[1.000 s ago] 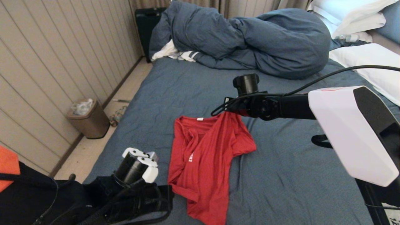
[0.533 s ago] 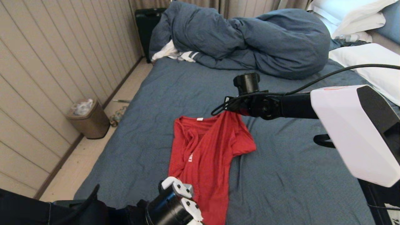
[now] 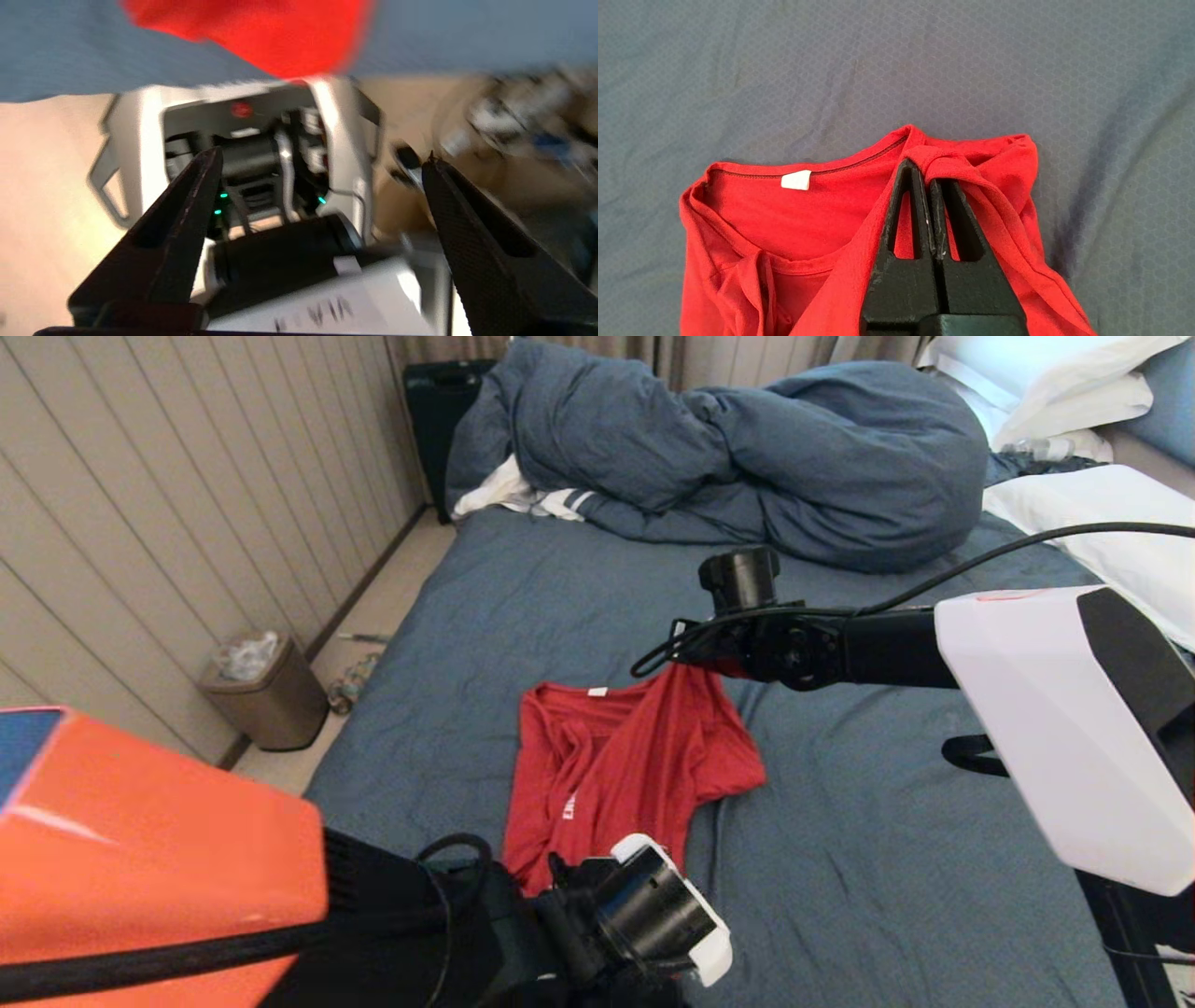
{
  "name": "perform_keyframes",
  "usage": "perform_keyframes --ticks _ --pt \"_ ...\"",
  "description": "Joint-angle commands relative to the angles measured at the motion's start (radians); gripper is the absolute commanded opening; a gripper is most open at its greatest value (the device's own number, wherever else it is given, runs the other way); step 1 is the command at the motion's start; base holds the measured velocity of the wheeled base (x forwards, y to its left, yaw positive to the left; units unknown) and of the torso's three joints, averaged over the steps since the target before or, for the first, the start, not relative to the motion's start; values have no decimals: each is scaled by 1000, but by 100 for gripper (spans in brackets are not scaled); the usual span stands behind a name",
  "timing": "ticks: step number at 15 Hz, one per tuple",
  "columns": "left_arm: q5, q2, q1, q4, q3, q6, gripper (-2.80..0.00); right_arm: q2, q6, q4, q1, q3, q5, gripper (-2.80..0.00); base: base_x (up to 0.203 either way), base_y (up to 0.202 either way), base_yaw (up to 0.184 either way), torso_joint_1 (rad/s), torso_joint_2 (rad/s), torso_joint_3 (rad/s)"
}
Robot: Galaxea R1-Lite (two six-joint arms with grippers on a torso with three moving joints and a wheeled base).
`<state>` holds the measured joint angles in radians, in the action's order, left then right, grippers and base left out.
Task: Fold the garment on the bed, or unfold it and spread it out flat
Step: Fold the red T-shirt
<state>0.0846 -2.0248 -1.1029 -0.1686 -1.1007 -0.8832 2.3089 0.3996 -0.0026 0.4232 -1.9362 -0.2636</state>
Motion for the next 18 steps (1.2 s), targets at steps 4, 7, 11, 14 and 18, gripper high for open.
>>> perform_keyframes --ticks 4,7,11,14,18 --pt "74 -163 91 -65 -88 -58 0 -11 4 -2 0 0 0 -280 0 0 0 0 0 0" --pt "83 -196 113 -66 -128 -91 0 -13 4 -2 0 2 0 -280 0 0 0 0 0 0" --pt "158 -250 121 -61 -189 -94 0 -14 5 -2 0 3 0 -280 0 0 0 0 0 0" --pt "165 -272 121 -67 -225 -91 0 -17 7 -1 0 3 0 -280 0 0 0 0 0 0" --pt "165 -295 121 -80 -300 -79 -280 -17 7 -2 0 3 0 -280 0 0 0 0 0 0"
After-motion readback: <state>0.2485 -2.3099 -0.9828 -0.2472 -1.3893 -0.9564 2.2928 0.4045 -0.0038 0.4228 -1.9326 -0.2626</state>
